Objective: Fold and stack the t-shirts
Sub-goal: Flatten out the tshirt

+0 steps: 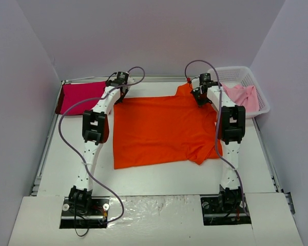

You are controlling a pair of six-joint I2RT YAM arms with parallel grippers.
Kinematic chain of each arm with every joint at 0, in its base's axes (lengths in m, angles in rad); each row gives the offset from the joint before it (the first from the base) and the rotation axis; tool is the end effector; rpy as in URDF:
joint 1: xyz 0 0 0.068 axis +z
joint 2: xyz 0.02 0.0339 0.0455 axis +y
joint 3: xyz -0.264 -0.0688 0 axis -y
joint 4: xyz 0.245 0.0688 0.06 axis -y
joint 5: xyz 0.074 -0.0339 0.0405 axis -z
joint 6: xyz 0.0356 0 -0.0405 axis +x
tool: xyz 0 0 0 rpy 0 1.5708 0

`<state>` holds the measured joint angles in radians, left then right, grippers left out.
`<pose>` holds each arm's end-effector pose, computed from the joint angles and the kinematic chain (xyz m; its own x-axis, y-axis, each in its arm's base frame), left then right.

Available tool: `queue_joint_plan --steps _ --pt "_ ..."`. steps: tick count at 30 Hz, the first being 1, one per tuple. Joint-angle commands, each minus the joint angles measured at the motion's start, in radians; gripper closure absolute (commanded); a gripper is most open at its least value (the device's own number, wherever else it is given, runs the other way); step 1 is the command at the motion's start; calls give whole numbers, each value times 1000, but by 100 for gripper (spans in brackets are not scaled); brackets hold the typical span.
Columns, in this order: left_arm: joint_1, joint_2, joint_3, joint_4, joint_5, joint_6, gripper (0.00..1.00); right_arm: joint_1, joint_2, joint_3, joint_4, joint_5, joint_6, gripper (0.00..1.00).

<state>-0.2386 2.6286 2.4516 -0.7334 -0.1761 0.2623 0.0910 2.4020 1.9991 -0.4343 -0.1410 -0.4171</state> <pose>0.5540 -0.1283 0.1729 -0.7079 0.4349 -0.5566 0.3229 0.9001 0.2927 0.5344 0.0538 0.1694 -0.6019 -0.4577 -0.6544 -0.4676 0.8663 -0.1758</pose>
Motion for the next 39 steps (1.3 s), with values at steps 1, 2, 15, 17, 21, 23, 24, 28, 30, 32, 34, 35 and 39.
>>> queue_joint_plan --steps 1,2,15,17,21,23,24,28,30,32,34,35,39 --pt "18 44 72 -52 -57 26 98 13 85 21 -53 21 18 100" --pt "18 56 84 -49 -66 31 98 13 92 55 -53 20 24 100" --pt "4 136 188 92 -161 124 98 38 194 200 -53 -3 28 100" --pt "2 140 190 100 -163 121 98 42 204 222 -52 -3 32 100" --pt "-7 134 181 112 -164 115 98 59 203 254 -53 1 35 100" --pt "-13 101 138 140 -174 117 98 65 175 251 -52 -6 40 100" --pt "-14 82 114 158 -172 118 98 65 163 247 -52 -11 38 100" --pt "-33 -39 26 221 -183 146 98 84 79 214 -46 -19 40 100" --pt "-47 -76 3 256 -200 166 97 92 25 201 -43 -20 43 100" --pt "-54 -116 1 259 -221 179 96 104 -30 193 -43 -12 44 100" --pt "-65 -162 6 256 -235 183 86 115 -70 185 -43 4 46 100" --pt "-67 -177 4 249 -235 178 81 122 -111 181 -43 4 46 90" --pt "-77 -284 -37 243 -255 158 67 141 -231 100 -43 26 49 80"
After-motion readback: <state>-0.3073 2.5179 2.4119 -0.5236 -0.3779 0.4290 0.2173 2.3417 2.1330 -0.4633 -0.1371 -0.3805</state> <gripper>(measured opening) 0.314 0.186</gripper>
